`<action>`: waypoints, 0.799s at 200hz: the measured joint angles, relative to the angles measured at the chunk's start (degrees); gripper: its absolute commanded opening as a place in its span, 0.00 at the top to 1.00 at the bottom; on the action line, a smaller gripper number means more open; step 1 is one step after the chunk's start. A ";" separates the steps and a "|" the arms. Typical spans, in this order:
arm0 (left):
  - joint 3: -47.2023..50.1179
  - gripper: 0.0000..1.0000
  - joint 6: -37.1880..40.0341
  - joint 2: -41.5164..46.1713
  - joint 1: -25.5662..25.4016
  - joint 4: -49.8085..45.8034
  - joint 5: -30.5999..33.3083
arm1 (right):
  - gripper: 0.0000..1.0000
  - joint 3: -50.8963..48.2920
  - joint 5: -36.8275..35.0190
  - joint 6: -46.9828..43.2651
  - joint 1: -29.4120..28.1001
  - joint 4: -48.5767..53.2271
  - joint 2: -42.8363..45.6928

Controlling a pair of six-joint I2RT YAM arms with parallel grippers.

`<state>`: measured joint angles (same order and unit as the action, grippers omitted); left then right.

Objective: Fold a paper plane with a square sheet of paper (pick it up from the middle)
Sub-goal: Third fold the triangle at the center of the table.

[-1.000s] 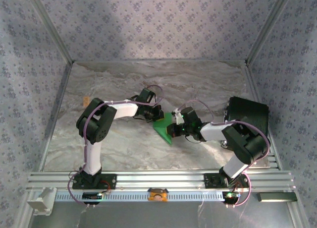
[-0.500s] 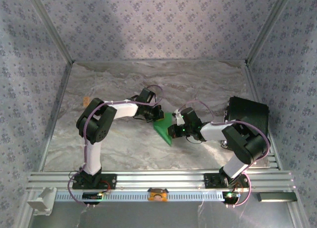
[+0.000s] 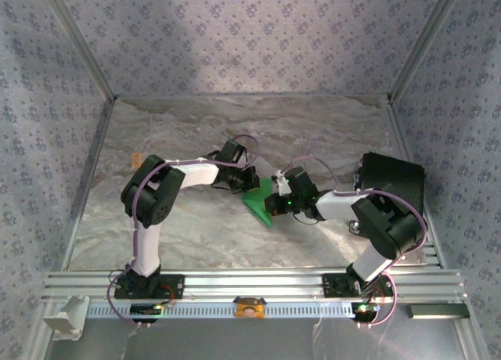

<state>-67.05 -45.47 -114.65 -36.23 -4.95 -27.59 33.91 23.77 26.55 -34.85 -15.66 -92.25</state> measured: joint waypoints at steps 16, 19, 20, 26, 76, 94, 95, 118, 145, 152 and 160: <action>0.00 0.95 0.00 0.00 -0.04 0.00 0.04 | 1.00 0.00 -0.02 0.02 0.02 0.81 0.20; 0.00 0.95 0.00 0.00 -0.07 0.00 0.07 | 1.00 0.00 -0.02 0.02 0.02 0.94 0.26; 0.00 0.95 0.00 0.00 -0.04 0.00 0.09 | 1.00 0.00 0.00 0.00 0.02 0.98 0.31; 0.00 0.95 0.00 0.00 -0.07 0.02 0.11 | 1.00 0.00 0.00 0.00 0.02 1.18 0.48; 0.00 0.95 0.00 0.00 -0.11 0.02 0.13 | 1.00 0.00 0.00 0.00 0.11 1.38 0.90; 0.00 0.95 -0.02 0.00 -0.17 0.02 0.13 | 1.00 0.07 0.02 0.02 0.11 1.38 0.70; 0.00 0.95 0.00 0.00 -0.17 0.04 0.13 | 1.00 0.07 0.02 0.02 0.11 1.38 0.68; 0.00 0.95 0.00 0.00 -0.17 0.02 0.11 | 1.00 0.42 0.04 0.02 0.11 1.38 -0.04; 0.00 0.95 0.00 0.00 -0.17 0.02 0.11 | 1.00 0.52 0.31 0.02 0.11 1.55 -0.28; 0.00 0.95 0.00 0.00 -0.17 0.02 0.13 | 1.00 0.55 0.52 0.02 0.11 1.79 -0.28; 0.00 0.95 0.00 0.00 -0.17 0.02 0.13 | 1.00 0.55 0.70 0.02 0.11 2.10 -0.26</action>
<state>-67.05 -45.47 -114.65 -36.40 -4.93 -27.46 34.46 24.47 26.57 -34.74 -13.56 -92.51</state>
